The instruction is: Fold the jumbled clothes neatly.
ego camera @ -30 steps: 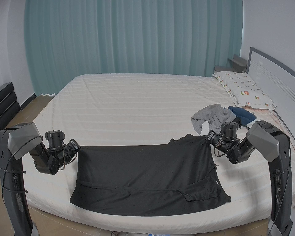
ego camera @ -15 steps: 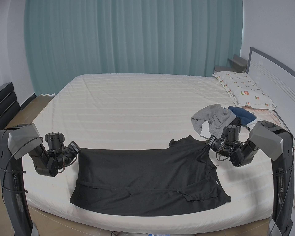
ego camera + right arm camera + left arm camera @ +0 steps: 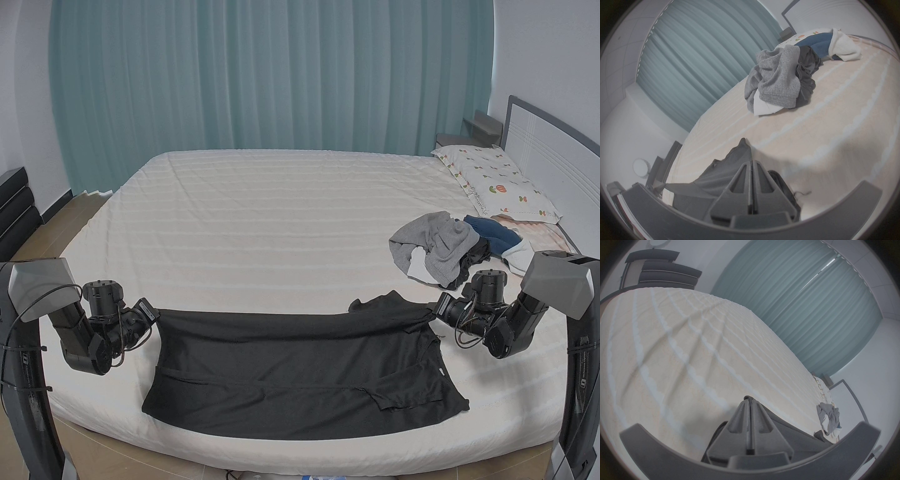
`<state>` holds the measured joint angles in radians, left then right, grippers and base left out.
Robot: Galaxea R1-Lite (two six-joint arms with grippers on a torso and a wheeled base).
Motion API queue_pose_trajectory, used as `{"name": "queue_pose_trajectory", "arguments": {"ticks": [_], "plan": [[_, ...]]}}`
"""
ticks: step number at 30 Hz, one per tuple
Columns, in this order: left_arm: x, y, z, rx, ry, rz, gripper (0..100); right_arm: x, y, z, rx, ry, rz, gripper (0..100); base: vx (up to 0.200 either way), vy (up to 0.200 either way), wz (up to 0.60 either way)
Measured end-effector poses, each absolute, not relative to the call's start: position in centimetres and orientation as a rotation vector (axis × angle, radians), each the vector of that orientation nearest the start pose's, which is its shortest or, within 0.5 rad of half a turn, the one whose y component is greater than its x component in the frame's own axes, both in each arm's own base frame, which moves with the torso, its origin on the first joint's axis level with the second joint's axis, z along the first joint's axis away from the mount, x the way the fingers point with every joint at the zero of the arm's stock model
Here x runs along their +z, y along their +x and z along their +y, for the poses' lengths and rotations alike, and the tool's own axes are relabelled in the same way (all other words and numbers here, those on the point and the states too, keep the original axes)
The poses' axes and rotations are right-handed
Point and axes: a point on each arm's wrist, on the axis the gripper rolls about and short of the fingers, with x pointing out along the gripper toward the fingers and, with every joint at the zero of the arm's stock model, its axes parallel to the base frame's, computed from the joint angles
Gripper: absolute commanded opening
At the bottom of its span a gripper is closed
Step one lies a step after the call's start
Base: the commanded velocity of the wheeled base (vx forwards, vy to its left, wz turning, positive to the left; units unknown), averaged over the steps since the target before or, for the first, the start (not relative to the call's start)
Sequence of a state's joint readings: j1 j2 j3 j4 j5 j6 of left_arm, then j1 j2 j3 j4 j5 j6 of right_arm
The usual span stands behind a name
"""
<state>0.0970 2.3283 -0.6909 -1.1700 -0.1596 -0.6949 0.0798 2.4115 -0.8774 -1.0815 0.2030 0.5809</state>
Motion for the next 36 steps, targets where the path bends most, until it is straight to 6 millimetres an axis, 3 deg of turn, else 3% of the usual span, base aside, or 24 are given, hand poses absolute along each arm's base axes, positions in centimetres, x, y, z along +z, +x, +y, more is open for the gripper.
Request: {"name": "queue_pose_trajectory", "arguments": {"ticks": [18,25,36], "plan": [[-3.1,28.1,3.1,0.033,-0.518,0.590,0,-3.6,32.4,2.7,0.210,0.370,0.599,0,0.000,0.000,0.00],[-4.3,26.8,2.9,0.032,-0.499,0.616,0,-4.4,31.2,2.6,0.212,0.350,0.624,0,0.000,0.000,0.00],[-5.4,25.8,2.8,0.047,-0.508,0.683,0,-5.2,30.9,2.7,0.212,0.347,0.649,0,0.000,0.000,0.00]]}}
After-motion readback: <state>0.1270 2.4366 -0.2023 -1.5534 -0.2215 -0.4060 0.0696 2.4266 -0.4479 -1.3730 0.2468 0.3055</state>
